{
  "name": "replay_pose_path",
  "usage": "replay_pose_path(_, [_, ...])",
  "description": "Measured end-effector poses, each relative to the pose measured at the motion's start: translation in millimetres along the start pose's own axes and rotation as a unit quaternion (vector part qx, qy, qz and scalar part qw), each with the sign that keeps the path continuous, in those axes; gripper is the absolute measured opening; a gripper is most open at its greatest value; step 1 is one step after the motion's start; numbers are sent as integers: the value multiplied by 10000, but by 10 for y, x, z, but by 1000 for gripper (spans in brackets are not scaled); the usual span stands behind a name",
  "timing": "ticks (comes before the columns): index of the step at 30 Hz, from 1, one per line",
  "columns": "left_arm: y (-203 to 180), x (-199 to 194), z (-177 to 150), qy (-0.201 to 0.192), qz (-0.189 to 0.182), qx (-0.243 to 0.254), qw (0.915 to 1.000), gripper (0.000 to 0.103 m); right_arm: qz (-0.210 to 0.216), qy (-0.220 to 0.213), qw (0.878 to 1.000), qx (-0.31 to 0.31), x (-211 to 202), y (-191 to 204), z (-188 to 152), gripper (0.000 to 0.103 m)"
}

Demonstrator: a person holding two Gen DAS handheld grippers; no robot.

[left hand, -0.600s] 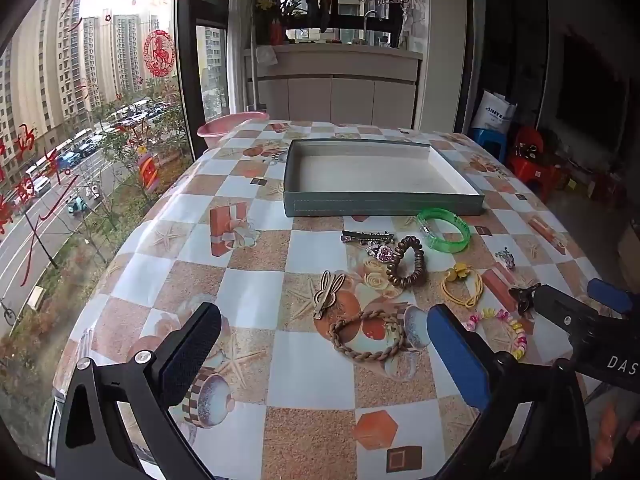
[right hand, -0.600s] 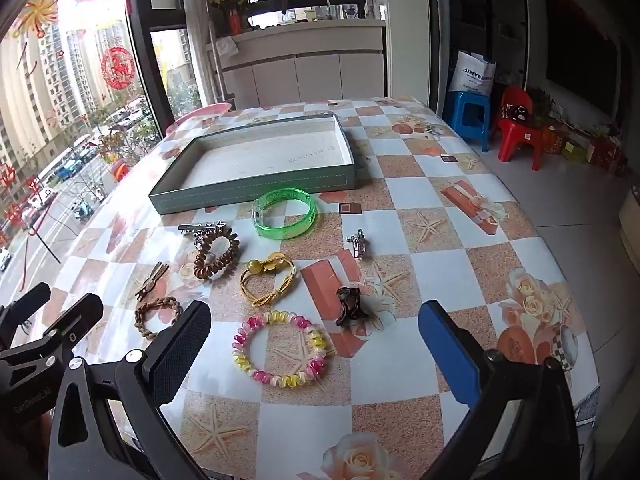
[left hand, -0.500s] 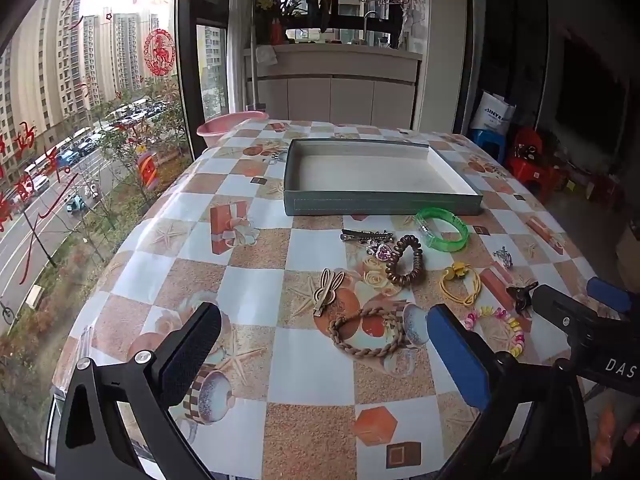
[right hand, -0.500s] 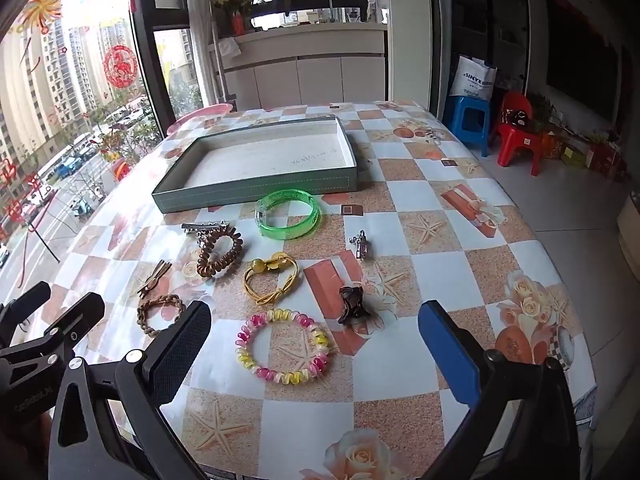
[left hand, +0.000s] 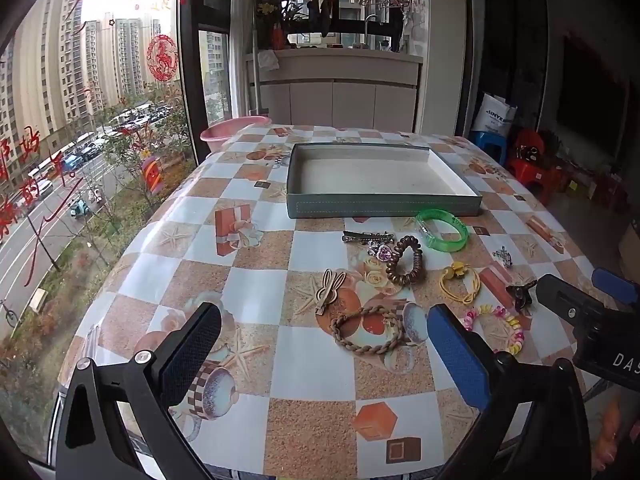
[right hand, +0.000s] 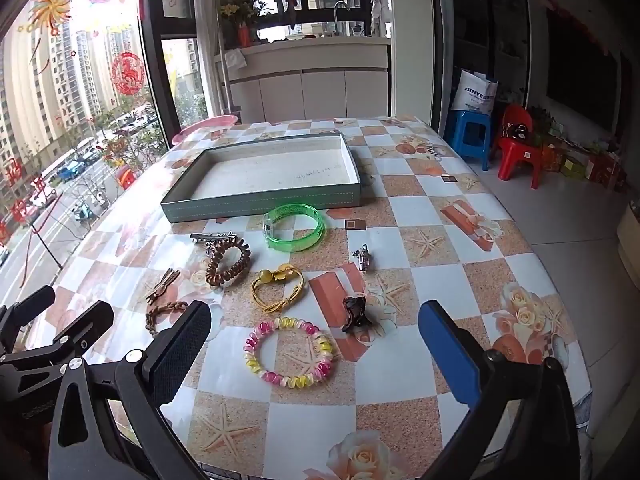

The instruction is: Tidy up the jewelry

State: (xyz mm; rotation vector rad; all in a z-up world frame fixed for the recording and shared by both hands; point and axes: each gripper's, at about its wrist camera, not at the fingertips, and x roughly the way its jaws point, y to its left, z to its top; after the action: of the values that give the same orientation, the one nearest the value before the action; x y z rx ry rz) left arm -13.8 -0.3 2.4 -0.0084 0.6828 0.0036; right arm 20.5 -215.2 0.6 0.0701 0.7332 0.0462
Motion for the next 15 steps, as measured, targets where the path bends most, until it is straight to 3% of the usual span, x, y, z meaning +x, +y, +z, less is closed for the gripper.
replay_pose_path(15, [12, 7, 2, -28, 82, 29, 10000, 103, 8, -30, 10000, -12, -6, -1, -7, 103])
